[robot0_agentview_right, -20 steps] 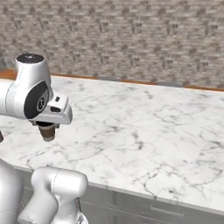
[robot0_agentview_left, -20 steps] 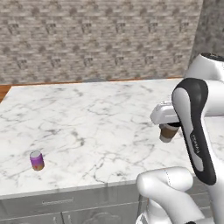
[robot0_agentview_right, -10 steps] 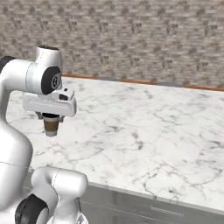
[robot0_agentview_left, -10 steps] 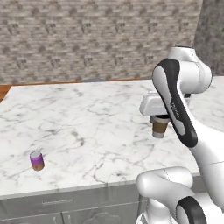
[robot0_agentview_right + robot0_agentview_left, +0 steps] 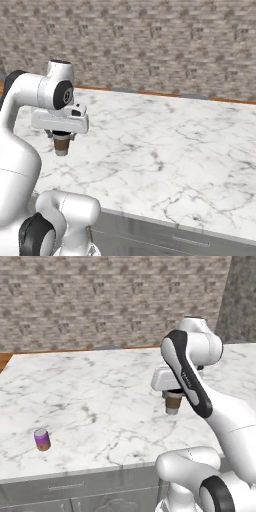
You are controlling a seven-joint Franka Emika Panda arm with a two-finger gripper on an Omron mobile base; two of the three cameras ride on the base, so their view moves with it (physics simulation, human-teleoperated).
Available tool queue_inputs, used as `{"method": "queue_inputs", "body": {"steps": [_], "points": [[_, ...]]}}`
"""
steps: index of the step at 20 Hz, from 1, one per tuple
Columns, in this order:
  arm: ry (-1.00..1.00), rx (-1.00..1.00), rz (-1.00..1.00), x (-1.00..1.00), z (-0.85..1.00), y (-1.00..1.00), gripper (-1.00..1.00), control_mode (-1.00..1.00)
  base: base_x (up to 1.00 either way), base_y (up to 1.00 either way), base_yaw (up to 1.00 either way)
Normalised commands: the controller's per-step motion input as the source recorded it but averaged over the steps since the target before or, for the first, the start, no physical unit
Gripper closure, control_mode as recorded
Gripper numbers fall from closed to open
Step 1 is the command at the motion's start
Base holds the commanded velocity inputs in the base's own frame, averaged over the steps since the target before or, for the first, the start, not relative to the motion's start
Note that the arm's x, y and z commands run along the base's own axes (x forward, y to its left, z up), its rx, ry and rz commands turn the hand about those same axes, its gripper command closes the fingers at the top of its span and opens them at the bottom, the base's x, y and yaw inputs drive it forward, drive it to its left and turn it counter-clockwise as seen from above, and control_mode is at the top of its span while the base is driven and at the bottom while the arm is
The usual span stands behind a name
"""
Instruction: Move the drinks to the dining counter.
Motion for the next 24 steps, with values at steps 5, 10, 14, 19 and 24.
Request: {"method": "queue_inputs", "body": {"steps": [5,10,14,19,24], "points": [[0.0,0.0,0.06,0.4,-0.45,0.09,1.0,-1.0,0.0,0.0,0.0],[-0.04,0.0,0.04,0.32,-0.4,0.02,1.0,-1.0,0.0,0.0,0.0],[-0.1,0.0,0.03,0.32,-0.45,0.01,1.0,-1.0,0.0,0.0,0.0],[-0.19,0.0,0.02,0.26,-0.45,0.0,1.0,-1.0,0.0,0.0,0.0],[-0.03,0.0,0.0,0.16,-0.27,0.01,1.0,-1.0,0.0,0.0,0.0]]}}
